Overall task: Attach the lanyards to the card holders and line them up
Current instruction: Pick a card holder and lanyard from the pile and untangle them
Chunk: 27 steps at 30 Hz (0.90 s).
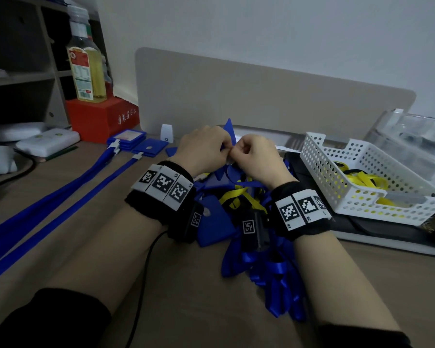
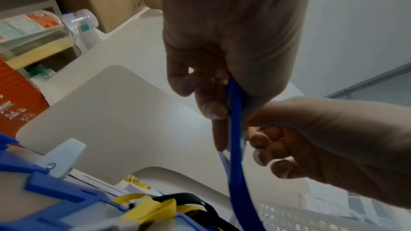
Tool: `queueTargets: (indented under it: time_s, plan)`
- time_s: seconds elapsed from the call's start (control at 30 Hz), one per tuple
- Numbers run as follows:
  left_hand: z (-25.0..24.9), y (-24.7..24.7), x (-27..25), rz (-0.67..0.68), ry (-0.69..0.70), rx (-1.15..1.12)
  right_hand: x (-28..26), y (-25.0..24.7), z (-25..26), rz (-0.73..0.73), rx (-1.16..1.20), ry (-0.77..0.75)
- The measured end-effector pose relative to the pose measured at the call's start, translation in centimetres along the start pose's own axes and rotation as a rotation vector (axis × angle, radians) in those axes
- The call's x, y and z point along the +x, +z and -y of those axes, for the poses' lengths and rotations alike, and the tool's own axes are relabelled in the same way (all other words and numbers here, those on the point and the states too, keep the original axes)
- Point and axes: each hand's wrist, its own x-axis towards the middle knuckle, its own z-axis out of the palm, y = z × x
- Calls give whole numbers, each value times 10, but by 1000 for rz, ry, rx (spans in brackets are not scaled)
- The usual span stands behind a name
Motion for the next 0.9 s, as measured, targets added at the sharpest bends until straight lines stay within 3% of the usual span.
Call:
queueTargets:
  time_s: [0.23, 0.63, 0.73, 0.9]
  plan:
    - [0, -3, 0, 15, 80, 68, -1, 0, -2, -30, 261, 49]
    - [9, -4, 2, 125, 116, -85, 1, -9, -15, -262, 861, 299]
    - [10, -4, 2, 82, 217, -89, 2, -9, -14, -267, 928, 319]
    - [13, -4, 3, 39, 254, 15, 2, -12, -15, -261, 974, 335]
